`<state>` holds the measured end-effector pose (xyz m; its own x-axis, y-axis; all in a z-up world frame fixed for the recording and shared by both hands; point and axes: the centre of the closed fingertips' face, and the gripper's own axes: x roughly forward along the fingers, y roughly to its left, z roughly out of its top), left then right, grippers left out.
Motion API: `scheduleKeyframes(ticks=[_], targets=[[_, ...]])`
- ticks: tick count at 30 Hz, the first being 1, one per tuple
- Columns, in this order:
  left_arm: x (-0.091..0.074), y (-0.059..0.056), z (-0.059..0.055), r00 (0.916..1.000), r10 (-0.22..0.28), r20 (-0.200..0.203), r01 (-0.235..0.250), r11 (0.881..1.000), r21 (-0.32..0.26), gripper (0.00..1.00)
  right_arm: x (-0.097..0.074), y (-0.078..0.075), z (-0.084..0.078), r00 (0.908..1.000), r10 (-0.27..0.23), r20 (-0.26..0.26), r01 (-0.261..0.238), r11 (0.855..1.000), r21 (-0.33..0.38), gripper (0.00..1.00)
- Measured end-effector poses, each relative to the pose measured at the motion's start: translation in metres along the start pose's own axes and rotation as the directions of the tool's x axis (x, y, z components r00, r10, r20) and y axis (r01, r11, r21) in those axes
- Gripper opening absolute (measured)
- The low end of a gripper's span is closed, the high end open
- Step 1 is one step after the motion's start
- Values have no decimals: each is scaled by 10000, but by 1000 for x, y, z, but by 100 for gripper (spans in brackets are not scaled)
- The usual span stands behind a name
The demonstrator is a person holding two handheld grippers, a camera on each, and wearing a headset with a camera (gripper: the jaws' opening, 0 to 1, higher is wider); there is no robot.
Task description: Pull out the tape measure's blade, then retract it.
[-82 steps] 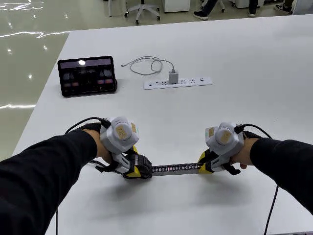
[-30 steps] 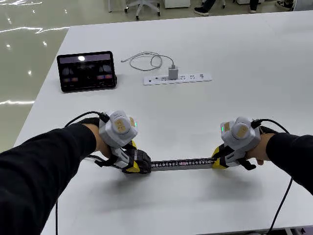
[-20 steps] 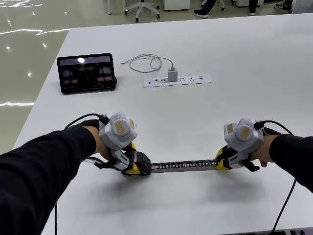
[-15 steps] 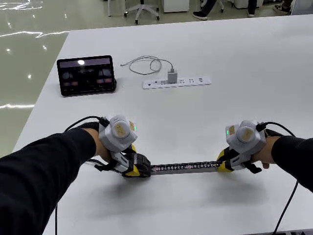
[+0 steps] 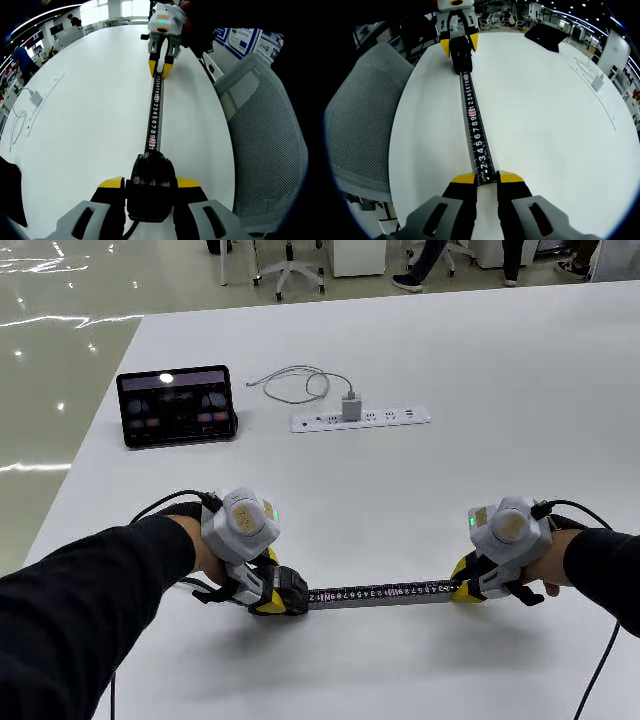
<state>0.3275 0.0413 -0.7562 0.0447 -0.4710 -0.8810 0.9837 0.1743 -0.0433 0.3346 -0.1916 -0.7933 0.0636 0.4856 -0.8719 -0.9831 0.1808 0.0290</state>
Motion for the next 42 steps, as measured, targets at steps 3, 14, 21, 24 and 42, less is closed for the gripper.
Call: scheduleKeyframes(ticks=[3,14,21,24,42], targets=[[0,0,0,10000,14,17,-14,10000,-19,33,-1,0,-1,10000,-4,-17,4,10000,1,10],[0,0,0,10000,-3,26,3,10000,-53,33,-4,0,-5,10000,-29,-45,29,10000,23,10],[0,0,0,10000,31,43,-30,10000,-71,33,-4,-2,-6,10000,-16,-53,17,10000,32,10],[0,0,0,10000,31,51,-31,10000,-78,33,-5,-2,-7,10000,-16,-58,17,10000,67,10],[0,0,1,10000,28,68,-28,9999,-115,33,-8,-4,-14,9998,-25,-201,26,10000,44,10]])
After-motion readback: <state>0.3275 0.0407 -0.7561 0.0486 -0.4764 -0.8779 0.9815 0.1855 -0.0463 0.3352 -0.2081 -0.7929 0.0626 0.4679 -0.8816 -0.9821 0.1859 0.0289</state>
